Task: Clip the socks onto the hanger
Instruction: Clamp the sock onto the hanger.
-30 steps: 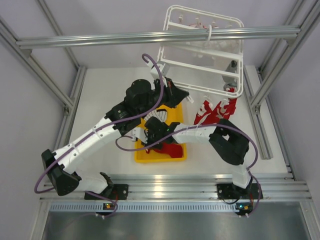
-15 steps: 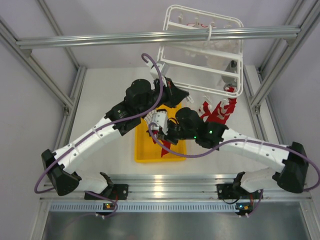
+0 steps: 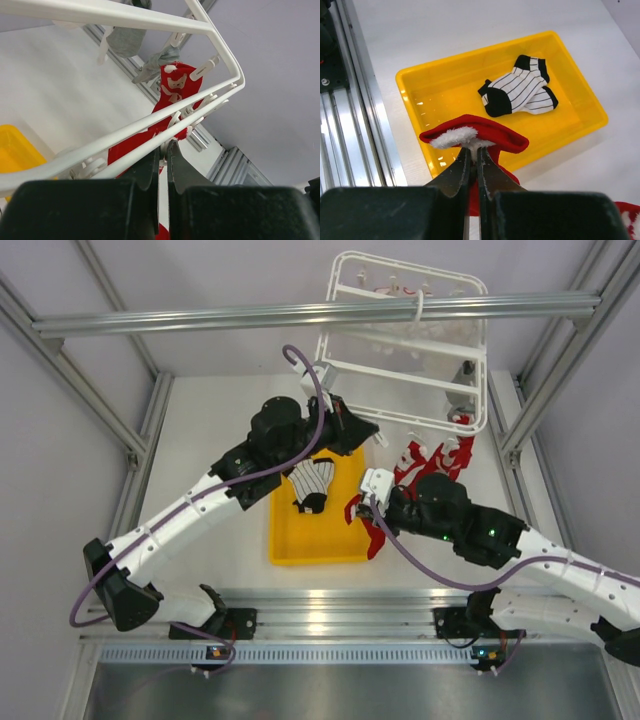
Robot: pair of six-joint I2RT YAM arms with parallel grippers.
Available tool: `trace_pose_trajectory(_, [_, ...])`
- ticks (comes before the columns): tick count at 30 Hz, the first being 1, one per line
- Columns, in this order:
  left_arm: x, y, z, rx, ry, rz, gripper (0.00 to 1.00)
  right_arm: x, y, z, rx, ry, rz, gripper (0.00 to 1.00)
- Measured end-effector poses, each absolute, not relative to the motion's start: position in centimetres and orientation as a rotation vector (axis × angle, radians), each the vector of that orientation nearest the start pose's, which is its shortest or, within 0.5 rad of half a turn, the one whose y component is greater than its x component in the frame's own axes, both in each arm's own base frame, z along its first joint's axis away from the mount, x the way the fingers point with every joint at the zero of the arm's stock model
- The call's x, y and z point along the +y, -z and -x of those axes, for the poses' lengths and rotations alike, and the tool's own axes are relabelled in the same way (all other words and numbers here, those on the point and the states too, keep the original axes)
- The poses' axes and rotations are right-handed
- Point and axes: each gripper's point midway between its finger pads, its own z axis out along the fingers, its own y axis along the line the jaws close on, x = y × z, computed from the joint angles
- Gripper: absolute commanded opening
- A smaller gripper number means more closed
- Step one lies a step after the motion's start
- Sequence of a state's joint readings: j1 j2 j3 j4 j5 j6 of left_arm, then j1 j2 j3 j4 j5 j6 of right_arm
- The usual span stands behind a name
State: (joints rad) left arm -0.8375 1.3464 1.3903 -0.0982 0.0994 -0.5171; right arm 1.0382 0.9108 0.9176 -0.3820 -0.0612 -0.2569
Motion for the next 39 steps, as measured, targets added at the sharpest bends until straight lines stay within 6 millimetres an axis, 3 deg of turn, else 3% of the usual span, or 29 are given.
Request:
trace_pose_trajectory(4, [-35.9,-39.2,-26.9,1.709,1.121,-0.378,0.0,26.7,-26.7,-17.5,1.581,-0.527,1.168,0.0])
trace_pose_trajectory(11, [-36.2,-39.2,-26.2,1.693,1.144,-0.454,0.0,23.8,-26.3,-19.3,1.678,-0.434,1.102,0.0])
trace_pose_trajectory(16, [-36.3,-39.2,-25.9,1.678,1.143,-0.502,0.0,22.7,-27.8,-20.6,1.684,-0.404,1.04,0.0])
trace_pose_trajectory(29, [-36.5,-39.4,-25.1,1.65,1.177,-0.584,0.0,22.9,-28.7,-22.2,1.641,-0.413,1.073,0.0])
trace_pose_trajectory(39, [-36.4,-39.5,-24.9,1.628,1.166,-0.638,0.0,23.3,-31.5,-22.8,1.553,-0.424,1.07,0.0])
